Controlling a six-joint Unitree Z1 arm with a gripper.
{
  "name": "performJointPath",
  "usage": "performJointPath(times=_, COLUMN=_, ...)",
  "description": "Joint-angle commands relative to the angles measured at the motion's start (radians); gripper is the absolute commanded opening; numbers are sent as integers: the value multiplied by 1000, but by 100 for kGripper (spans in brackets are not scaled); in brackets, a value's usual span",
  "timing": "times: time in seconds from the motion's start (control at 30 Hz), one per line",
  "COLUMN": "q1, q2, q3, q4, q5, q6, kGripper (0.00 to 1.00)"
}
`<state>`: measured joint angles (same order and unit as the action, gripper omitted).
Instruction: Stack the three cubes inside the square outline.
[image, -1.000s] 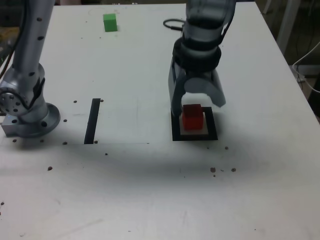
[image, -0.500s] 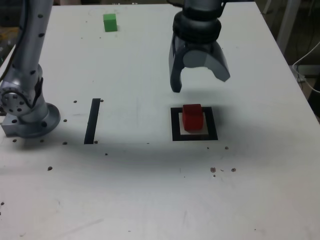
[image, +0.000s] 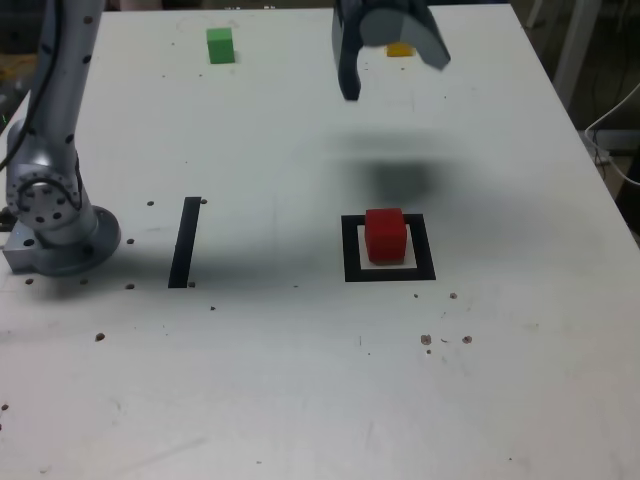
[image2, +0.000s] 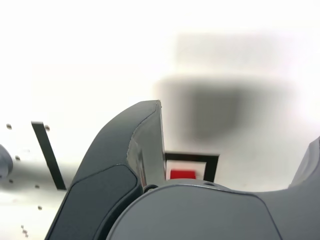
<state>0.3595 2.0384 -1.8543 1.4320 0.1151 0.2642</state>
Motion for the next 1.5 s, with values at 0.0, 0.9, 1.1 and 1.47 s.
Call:
performJointPath(times=0.0, q1=39, q2=18, q3=-33, q4=7, q5=5, q6=26, kGripper=100)
performJointPath(times=0.9, q1=342, q2=322, q3=-558, q4=93, q5=-23, q6=302, kGripper=100)
performJointPath(times=1.1, q1=387, q2=379, q3=-650, q4=95, q5=-20, q6=322, kGripper=100)
performJointPath(times=1.47, q1=385, q2=455, q3=-723, q4=66, q5=27, q6=336, kGripper=100)
